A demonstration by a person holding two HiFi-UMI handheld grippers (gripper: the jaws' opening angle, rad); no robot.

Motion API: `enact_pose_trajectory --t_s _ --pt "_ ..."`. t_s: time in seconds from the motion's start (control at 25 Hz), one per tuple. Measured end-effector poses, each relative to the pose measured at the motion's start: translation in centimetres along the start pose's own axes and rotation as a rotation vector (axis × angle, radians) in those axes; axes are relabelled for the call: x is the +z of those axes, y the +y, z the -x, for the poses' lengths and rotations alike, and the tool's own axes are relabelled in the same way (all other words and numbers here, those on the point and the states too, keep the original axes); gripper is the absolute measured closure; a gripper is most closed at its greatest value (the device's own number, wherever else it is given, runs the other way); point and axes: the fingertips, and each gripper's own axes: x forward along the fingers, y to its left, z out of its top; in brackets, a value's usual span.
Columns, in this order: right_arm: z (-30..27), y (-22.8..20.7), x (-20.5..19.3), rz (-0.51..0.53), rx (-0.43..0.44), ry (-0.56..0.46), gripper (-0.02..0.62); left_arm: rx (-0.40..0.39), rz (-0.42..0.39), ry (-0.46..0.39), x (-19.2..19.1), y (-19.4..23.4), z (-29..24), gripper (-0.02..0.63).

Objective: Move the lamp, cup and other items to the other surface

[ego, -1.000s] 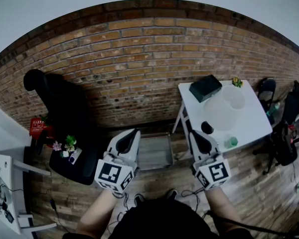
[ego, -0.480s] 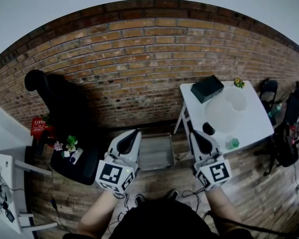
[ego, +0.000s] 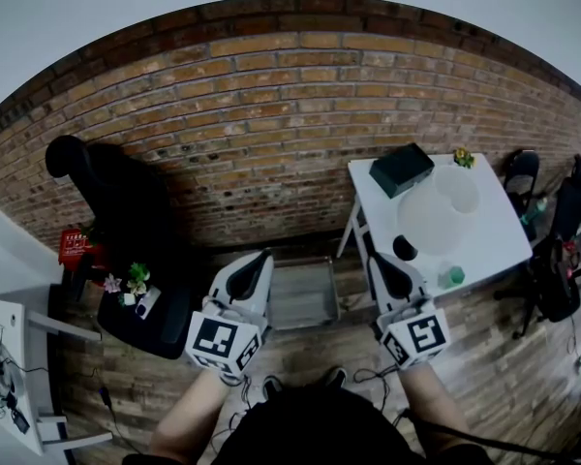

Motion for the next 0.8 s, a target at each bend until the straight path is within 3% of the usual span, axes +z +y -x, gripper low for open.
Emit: enact_pose_trajectory --t_s 0.8 --pt "-0.26 0.61 0.05 -0.003 0.012 0.006 0.591 -0.012 0.023 0.019 -0.63 -0.02 -0.09 0.6"
